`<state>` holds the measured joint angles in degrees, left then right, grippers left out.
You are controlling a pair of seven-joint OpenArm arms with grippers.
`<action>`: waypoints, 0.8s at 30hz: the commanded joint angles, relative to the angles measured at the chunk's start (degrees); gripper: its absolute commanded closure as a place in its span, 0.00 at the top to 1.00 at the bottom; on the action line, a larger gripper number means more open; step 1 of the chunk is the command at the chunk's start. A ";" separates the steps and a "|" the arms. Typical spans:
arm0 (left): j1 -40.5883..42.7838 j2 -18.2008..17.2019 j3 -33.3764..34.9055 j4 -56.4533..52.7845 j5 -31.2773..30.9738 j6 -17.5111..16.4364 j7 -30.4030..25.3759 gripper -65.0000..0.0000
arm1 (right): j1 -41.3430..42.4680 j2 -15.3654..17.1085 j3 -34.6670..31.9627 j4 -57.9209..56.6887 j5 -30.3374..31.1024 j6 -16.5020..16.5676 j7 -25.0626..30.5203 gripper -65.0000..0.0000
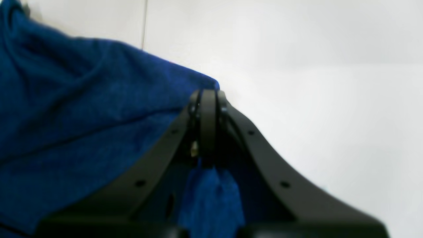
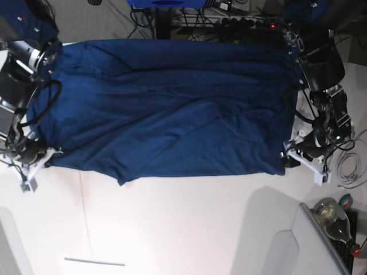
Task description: Layout the t-shirt on the table in an organized manner, then fold the t-shirt properly
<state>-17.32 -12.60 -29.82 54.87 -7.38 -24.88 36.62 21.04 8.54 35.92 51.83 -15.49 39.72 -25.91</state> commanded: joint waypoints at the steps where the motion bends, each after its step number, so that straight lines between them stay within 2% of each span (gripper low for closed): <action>1: -1.54 -0.72 -0.02 -1.82 -0.49 0.58 -1.94 0.63 | 1.16 1.27 -1.33 2.28 0.76 0.28 1.16 0.00; 5: -1.18 -0.72 0.07 -7.79 -0.49 6.64 -5.90 0.63 | -0.69 1.35 -4.93 4.56 0.76 0.28 1.16 0.00; 11: 1.10 -0.19 0.07 -8.06 -0.49 6.73 -6.42 0.62 | -0.77 1.44 -4.84 4.56 0.76 0.28 1.25 0.00; 13: 1.89 -0.01 0.07 -8.06 -0.49 6.64 -6.42 0.54 | -0.77 1.44 -4.93 4.56 0.76 0.28 1.25 0.00; 16: 2.42 0.69 0.07 -8.06 -0.58 6.64 -6.42 0.24 | -0.77 1.44 -5.11 4.56 0.76 0.28 1.25 0.00; 19: 3.83 0.78 0.07 -7.97 -1.11 6.64 -6.42 0.03 | -0.77 1.44 -5.20 4.56 0.76 0.28 1.25 0.00; 20: 3.92 0.86 0.07 -7.97 -1.11 6.64 -6.42 0.00 | -0.77 1.44 -5.20 4.56 0.76 0.28 1.25 0.00; 24: 5.23 1.48 -0.02 -6.12 -1.11 6.64 -6.34 0.00 | -0.86 1.44 -5.20 4.56 0.76 0.28 1.25 0.00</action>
<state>-12.14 -10.87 -29.91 48.71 -9.52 -18.41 27.49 18.70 9.15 30.83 55.37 -15.44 39.75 -25.74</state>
